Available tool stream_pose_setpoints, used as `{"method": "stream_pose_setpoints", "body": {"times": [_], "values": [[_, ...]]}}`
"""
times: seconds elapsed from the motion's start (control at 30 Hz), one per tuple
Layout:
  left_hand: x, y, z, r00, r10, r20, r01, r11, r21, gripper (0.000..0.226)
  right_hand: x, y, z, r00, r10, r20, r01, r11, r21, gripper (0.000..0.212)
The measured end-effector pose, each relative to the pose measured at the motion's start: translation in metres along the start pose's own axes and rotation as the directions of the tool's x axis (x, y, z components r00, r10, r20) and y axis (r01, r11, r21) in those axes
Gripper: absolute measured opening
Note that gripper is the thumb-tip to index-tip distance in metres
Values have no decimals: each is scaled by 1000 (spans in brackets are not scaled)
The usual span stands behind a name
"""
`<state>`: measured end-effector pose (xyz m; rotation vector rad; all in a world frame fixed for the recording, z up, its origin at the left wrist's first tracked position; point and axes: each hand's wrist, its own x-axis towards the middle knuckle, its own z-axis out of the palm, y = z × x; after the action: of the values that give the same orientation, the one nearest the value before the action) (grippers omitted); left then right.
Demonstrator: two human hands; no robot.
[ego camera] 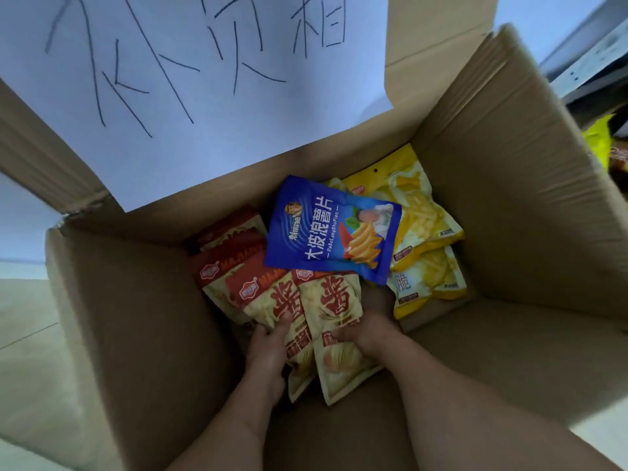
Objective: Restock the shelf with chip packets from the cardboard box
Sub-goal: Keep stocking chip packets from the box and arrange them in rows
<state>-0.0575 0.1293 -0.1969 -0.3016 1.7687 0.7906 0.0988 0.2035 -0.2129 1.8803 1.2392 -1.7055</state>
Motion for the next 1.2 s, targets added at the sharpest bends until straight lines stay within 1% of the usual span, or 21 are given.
{"method": "stream_pose_setpoints", "body": {"times": [0.07,0.13,0.2,0.23,0.3,0.37,0.47,0.53,0.63,0.73,0.83,0.9,0.97,1.03,1.1,1.13,1.2], "values": [[-12,11,0,999,36,30,-37,999,22,32,-21,-3,-11,999,-36,4,36,999,19,70],[-32,28,0,994,86,69,-89,995,46,22,-52,-10,-26,998,-48,37,47,998,31,61],[-55,47,-2,981,138,136,-150,985,80,24,-84,-16,-43,998,-43,53,39,997,72,56],[-69,57,-2,969,167,184,-188,977,100,25,-98,-18,-52,998,-36,49,30,993,112,55],[-96,77,-1,935,227,273,-273,951,143,26,-134,-22,-67,999,-47,27,41,982,184,45],[-123,95,0,913,265,310,-325,932,160,23,-172,-24,-80,998,-64,2,61,969,239,36],[-173,118,2,873,317,370,-406,894,191,24,-233,-20,-95,992,-101,-71,119,937,329,32],[-208,128,4,838,353,416,-466,860,210,26,-276,-10,-102,976,-161,-143,204,905,373,32],[-269,133,5,777,374,506,-540,810,230,18,-346,16,-108,930,-260,-259,350,840,416,28],[-339,131,10,729,374,573,-600,752,273,16,-414,51,-105,879,-275,-389,440,782,441,19],[-410,128,23,633,404,661,-685,691,233,16,-471,81,-106,828,-264,-494,506,732,456,20],[-457,125,37,553,420,719,-751,626,211,10,-504,97,-111,794,-240,-558,545,689,478,21],[-496,122,53,482,419,770,-790,588,175,6,-531,111,-121,764,-207,-611,573,653,495,23],[-531,120,71,432,393,811,-806,571,153,13,-555,124,-134,734,-172,-657,595,630,499,23],[-558,120,92,405,376,834,-812,566,140,20,-576,133,-150,699,-136,-702,621,603,501,21],[-569,120,104,389,369,844,-817,561,131,20,-586,137,-158,679,-115,-725,635,588,501,19],[-593,119,129,317,359,878,-859,502,105,17,-602,146,-177,642,-75,-763,659,564,498,19]]}}
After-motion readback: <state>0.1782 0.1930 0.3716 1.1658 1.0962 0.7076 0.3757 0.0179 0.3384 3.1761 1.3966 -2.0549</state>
